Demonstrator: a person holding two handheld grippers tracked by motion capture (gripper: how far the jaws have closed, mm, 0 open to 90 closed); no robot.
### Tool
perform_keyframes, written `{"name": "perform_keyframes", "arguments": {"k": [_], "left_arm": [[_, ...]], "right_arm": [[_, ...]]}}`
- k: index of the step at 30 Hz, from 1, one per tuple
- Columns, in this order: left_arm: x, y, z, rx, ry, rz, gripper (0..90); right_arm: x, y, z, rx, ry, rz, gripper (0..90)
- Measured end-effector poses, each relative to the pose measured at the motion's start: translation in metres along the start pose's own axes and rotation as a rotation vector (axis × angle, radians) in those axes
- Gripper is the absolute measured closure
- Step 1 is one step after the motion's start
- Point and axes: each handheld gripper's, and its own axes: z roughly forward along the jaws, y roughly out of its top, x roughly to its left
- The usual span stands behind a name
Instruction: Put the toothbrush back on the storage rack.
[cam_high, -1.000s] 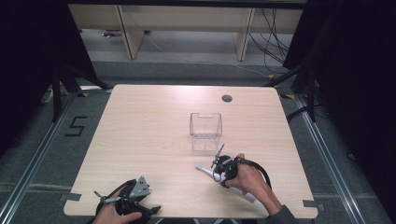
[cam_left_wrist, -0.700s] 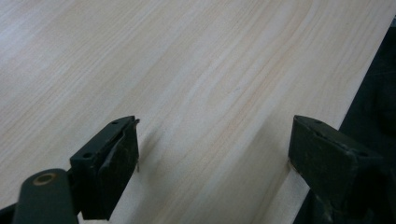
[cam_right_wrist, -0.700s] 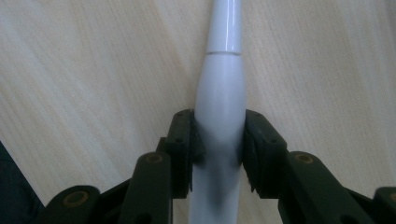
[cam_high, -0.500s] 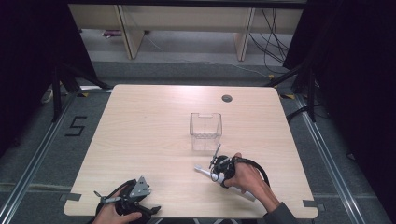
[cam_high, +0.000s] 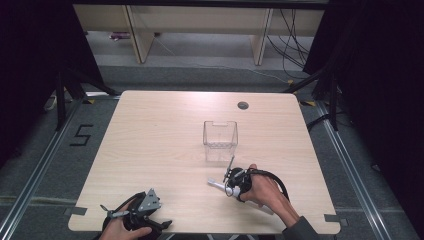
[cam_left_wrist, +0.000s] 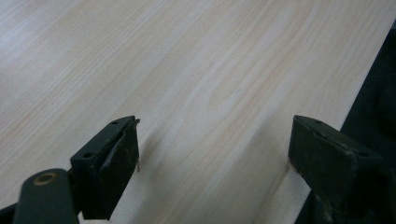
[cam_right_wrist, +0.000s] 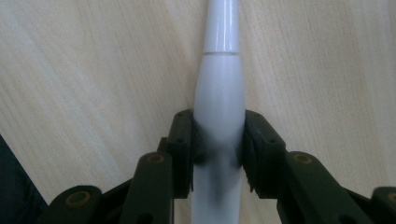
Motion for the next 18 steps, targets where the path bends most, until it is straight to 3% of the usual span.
{"name": "perform_keyframes", "arguments": {"k": [6, 11, 12, 14, 15, 18], "left_arm": [[0.001, 0.000, 0.000, 0.009, -0.007, 0.004, 15.6], [0.000, 0.000, 0.000, 0.003, 0.000, 0.003, 15.6], [0.000, 0.000, 0.000, 0.003, -0.001, 0.003, 15.6], [0.001, 0.000, 0.000, 0.004, -0.006, 0.003, 15.6], [0.001, 0.000, 0.000, 0.008, -0.007, -0.001, 15.6], [0.001, 0.000, 0.000, 0.008, -0.008, 0.001, 15.6]], "right_arm": [[-0.001, -0.004, -0.003, -0.018, -0.010, -0.001, 66.6], [-0.001, -0.010, -0.010, -0.054, -0.036, 0.021, 66.6], [-0.003, -0.013, -0.013, -0.081, -0.041, 0.005, 66.6], [-0.003, -0.016, -0.017, -0.100, -0.051, 0.015, 66.7], [-0.001, -0.017, -0.019, -0.109, -0.050, 0.057, 66.7], [-0.003, -0.020, -0.024, -0.135, -0.037, 0.051, 66.7]]}}
